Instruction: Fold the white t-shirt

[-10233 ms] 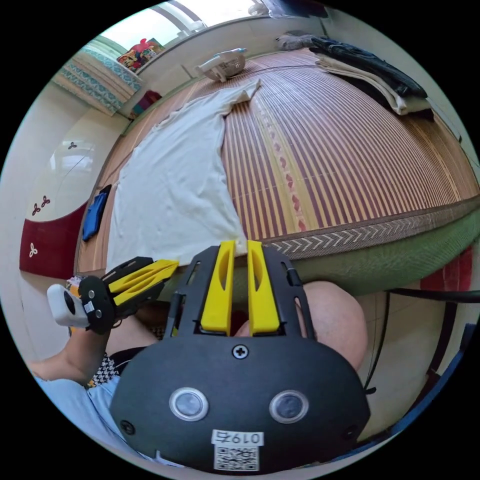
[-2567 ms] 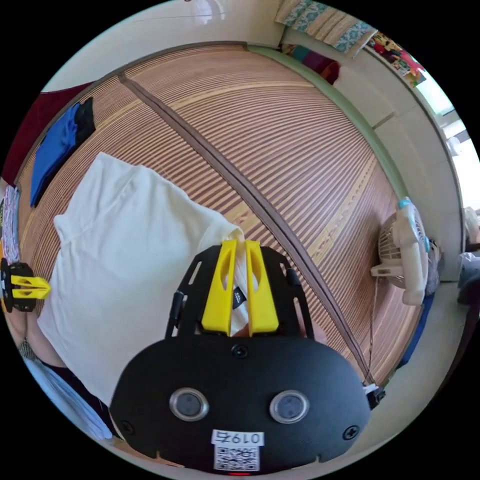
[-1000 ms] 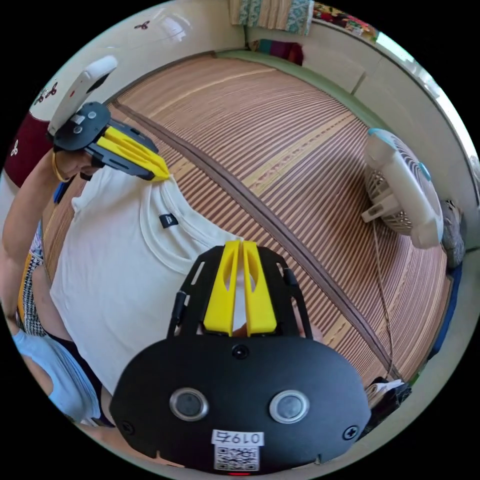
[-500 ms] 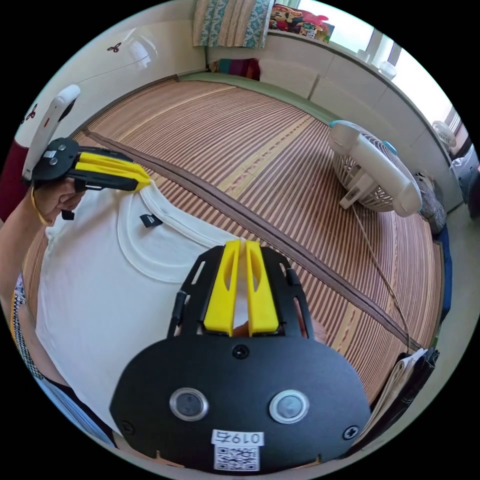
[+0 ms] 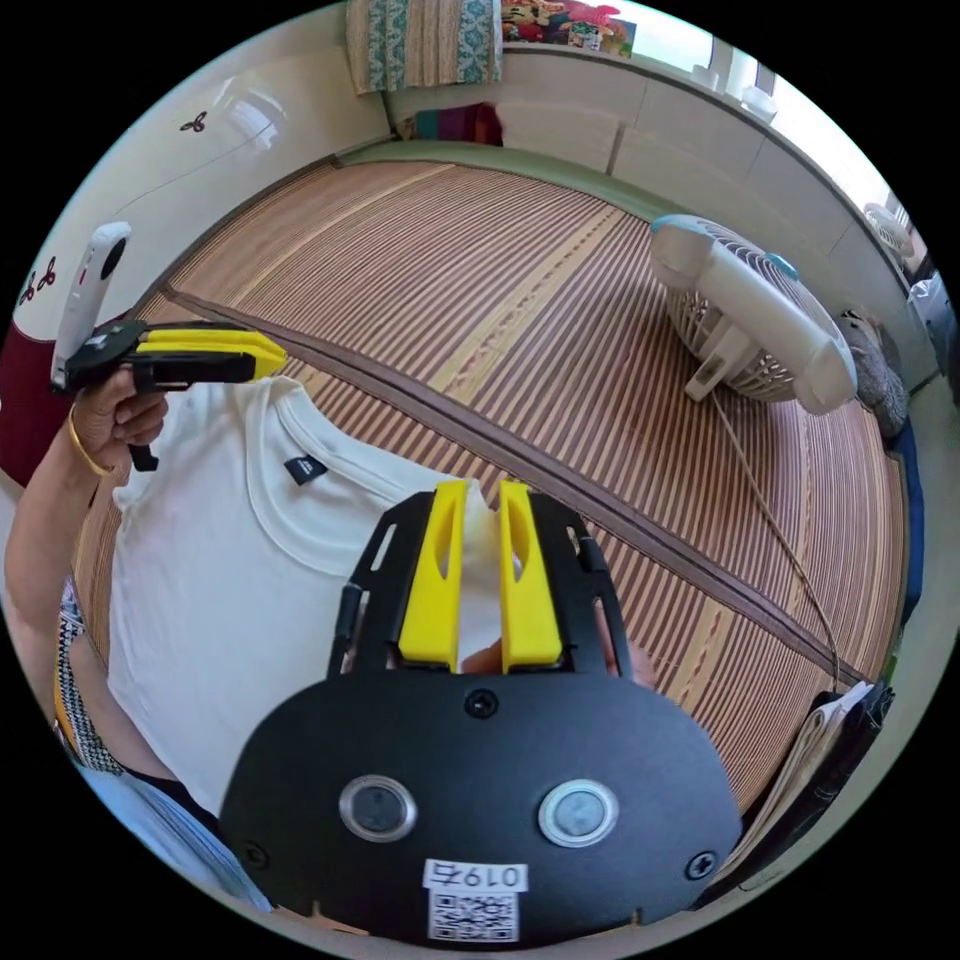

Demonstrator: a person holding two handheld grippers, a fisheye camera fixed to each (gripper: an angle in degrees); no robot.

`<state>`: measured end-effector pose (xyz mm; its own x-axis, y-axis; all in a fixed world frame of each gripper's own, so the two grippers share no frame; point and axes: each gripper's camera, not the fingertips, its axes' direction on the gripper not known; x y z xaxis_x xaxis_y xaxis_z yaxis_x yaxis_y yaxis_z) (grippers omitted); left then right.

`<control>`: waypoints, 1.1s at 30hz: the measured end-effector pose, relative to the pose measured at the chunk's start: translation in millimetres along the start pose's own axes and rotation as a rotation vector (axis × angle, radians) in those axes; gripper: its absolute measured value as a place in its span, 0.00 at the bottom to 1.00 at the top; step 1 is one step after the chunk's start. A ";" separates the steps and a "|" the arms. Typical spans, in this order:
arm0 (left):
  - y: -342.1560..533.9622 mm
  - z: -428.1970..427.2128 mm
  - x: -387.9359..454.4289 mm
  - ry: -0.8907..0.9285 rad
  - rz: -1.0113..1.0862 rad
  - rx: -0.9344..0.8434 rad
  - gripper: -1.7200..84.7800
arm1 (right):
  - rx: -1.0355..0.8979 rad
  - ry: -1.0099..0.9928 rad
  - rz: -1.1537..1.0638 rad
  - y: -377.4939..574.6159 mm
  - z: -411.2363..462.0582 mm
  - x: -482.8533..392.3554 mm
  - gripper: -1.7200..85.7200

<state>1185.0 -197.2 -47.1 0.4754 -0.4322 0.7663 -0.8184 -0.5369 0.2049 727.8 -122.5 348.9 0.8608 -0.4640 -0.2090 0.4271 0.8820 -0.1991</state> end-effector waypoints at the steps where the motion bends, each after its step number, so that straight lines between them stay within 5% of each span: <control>1: 5.8 4.6 4.7 -0.015 0.030 -0.020 0.03 | -0.002 0.008 -0.003 6.9 2.9 -0.5 0.08; 8: 50.8 17.8 16.9 -0.161 0.079 -0.030 0.03 | 0.048 0.077 -0.008 46.8 2.6 3.7 0.02; 13: 92.7 23.5 25.7 -0.242 0.076 0.019 0.03 | 0.067 0.081 0.036 80.7 4.4 11.6 0.07; 21: 185.4 -31.9 -13.6 0.055 -0.155 0.392 0.03 | 0.297 -0.080 0.231 179.5 -56.0 72.1 0.10; 27: 302.4 -53.4 -14.4 0.026 -0.058 0.197 0.03 | 0.068 0.067 0.254 275.8 -53.1 120.0 0.08; 33: 487.0 -107.0 2.5 -0.064 -0.161 0.239 0.03 | 0.195 -0.087 0.433 401.8 -84.6 133.8 0.06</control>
<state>753.1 -382.2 119.7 0.6184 -0.3680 0.6943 -0.6350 -0.7546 0.1656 991.1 162.8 159.9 0.9874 -0.0491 -0.1507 0.0608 0.9954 0.0741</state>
